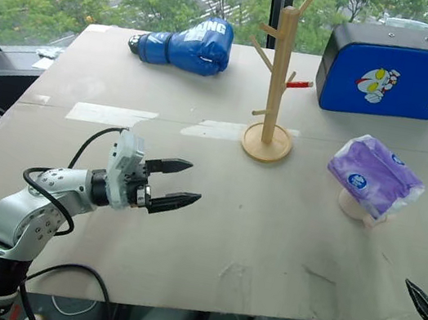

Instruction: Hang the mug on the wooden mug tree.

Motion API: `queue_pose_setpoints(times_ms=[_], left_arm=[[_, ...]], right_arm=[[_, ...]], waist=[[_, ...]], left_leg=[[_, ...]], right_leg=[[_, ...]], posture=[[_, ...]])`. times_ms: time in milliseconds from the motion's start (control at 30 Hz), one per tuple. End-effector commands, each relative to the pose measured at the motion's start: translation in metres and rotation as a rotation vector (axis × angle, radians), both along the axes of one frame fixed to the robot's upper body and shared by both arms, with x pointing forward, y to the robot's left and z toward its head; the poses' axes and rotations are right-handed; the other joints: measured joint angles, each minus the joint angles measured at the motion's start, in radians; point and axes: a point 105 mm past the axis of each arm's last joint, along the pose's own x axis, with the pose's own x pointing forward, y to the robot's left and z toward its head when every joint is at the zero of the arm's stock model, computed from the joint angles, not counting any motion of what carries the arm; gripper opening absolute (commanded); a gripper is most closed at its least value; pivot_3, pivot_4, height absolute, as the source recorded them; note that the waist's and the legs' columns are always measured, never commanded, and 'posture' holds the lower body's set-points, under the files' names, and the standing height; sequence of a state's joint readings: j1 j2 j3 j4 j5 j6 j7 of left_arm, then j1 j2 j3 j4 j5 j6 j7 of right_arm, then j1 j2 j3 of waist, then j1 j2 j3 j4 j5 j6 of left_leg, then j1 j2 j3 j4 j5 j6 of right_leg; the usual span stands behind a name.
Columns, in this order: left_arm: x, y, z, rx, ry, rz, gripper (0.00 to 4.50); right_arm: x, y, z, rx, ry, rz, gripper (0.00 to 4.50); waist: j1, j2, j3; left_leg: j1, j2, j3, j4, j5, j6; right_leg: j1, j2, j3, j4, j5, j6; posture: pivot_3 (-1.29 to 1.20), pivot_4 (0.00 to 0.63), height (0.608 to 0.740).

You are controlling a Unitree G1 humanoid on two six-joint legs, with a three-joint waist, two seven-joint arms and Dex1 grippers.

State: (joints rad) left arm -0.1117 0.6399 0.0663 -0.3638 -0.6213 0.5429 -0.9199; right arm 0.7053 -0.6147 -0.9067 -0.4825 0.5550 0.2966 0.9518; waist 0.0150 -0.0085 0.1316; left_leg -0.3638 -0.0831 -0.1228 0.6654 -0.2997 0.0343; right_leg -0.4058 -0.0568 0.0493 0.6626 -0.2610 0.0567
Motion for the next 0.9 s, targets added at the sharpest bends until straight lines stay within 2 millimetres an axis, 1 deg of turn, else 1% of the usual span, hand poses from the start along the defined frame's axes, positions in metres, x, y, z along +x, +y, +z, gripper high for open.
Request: queue_pose_setpoints(times_ms=[33,67,133,167,233,333,367,467,533,633,700,800,900], left_arm=[[0.001,-0.002,0.013,-0.016,-0.041,-0.023,4.50],[0.002,-0.004,0.018,-0.024,-0.050,-0.042,4.50],[0.004,-0.010,0.027,-0.045,-0.065,-0.081,4.50],[0.004,-0.014,0.032,-0.057,-0.074,-0.105,4.50],[-0.001,-0.022,0.040,-0.069,-0.095,-0.178,4.50],[-0.008,-0.027,0.044,-0.023,-0.141,-0.267,4.50],[-0.011,-0.030,0.048,-0.026,-0.148,-0.296,4.50],[-0.016,-0.035,0.053,-0.002,-0.186,-0.358,4.50],[-0.018,-0.038,0.059,-0.015,-0.196,-0.369,4.50],[-0.023,-0.040,0.061,-0.019,-0.205,-0.384,4.50],[-0.028,-0.042,0.058,-0.030,-0.205,-0.386,4.50],[-0.031,-0.043,0.055,-0.031,-0.208,-0.380,4.50],[-0.030,-0.043,0.056,-0.041,-0.213,-0.365,4.50]], right_arm=[[0.004,0.006,0.008,-0.060,-0.057,-0.004,4.48],[0.009,0.008,0.012,-0.085,-0.090,-0.028,4.48],[0.017,0.014,0.028,-0.093,-0.178,-0.049,4.48],[0.019,0.021,0.035,-0.111,-0.197,-0.026,4.48],[0.024,0.029,0.048,-0.223,-0.207,-0.020,4.48],[0.035,0.045,0.069,-0.209,-0.251,0.005,4.48],[0.040,0.051,0.073,-0.244,-0.255,0.017,4.48],[0.049,0.070,0.074,-0.318,-0.235,0.061,4.48],[0.058,0.081,0.082,-0.320,-0.277,0.087,4.48],[0.066,0.092,0.076,-0.350,-0.251,0.132,4.48],[0.073,0.093,0.066,-0.417,-0.228,0.144,4.48],[0.084,0.088,0.057,-0.478,-0.208,0.132,4.48],[0.093,0.084,0.054,-0.497,-0.202,0.132,4.48]], waist=[[0.000,0.000,0.000],[0.000,0.000,0.001],[0.001,0.001,0.001],[0.000,0.002,0.002],[0.000,0.005,0.002],[-0.004,0.004,0.002],[-0.004,0.003,0.003],[0.000,0.002,0.004],[0.000,0.001,0.004],[-0.001,0.000,0.005],[-0.001,-0.001,0.006],[-0.001,-0.001,0.006],[-0.001,-0.002,0.006]], left_leg=[[0.000,0.000,0.000,0.000,0.000,0.000],[0.000,0.000,0.000,0.000,0.000,0.000],[0.000,0.000,-0.001,0.000,0.000,0.000],[0.000,0.000,-0.002,0.000,0.000,0.000],[0.000,0.000,-0.001,0.000,0.000,-0.001],[0.000,0.000,-0.001,0.000,0.002,-0.004],[0.000,0.000,-0.001,0.000,0.002,-0.004],[-0.001,0.000,-0.002,0.000,0.002,-0.004],[-0.002,0.000,-0.003,0.000,0.002,-0.004],[-0.003,0.000,-0.003,0.002,0.002,-0.004],[-0.003,0.000,-0.003,0.002,0.002,-0.004],[-0.004,0.000,-0.003,0.002,0.002,-0.004],[-0.003,0.000,-0.003,0.002,0.002,-0.004]], right_leg=[[0.000,0.000,0.000,0.000,0.000,0.000],[0.000,0.000,0.000,0.000,0.000,0.000],[0.000,0.000,-0.002,0.000,0.000,0.000],[0.000,0.000,-0.002,0.000,0.000,0.000],[0.000,0.000,-0.001,0.000,0.000,0.000],[0.000,0.000,-0.001,0.000,0.000,0.000],[0.000,0.000,-0.001,0.000,0.000,0.000],[0.000,0.000,-0.003,0.000,0.000,0.000],[0.000,0.000,-0.004,-0.001,0.000,0.000],[0.000,0.000,-0.004,-0.001,0.000,0.000],[0.000,0.000,-0.005,-0.002,0.000,0.000],[0.000,0.000,-0.005,-0.002,0.000,0.000],[0.000,0.000,-0.005,-0.002,0.000,0.000]], posture=[[0.00,0.150,0.740],[0.00,0.150,0.740],[0.00,0.150,0.740],[0.00,0.150,0.740],[0.00,0.150,0.740],[0.00,0.150,0.740],[0.00,0.150,0.740],[0.00,0.150,0.740],[0.00,0.150,0.740],[0.00,0.150,0.740],[0.00,0.150,0.740],[0.00,0.150,0.740],[0.00,0.150,0.740]])
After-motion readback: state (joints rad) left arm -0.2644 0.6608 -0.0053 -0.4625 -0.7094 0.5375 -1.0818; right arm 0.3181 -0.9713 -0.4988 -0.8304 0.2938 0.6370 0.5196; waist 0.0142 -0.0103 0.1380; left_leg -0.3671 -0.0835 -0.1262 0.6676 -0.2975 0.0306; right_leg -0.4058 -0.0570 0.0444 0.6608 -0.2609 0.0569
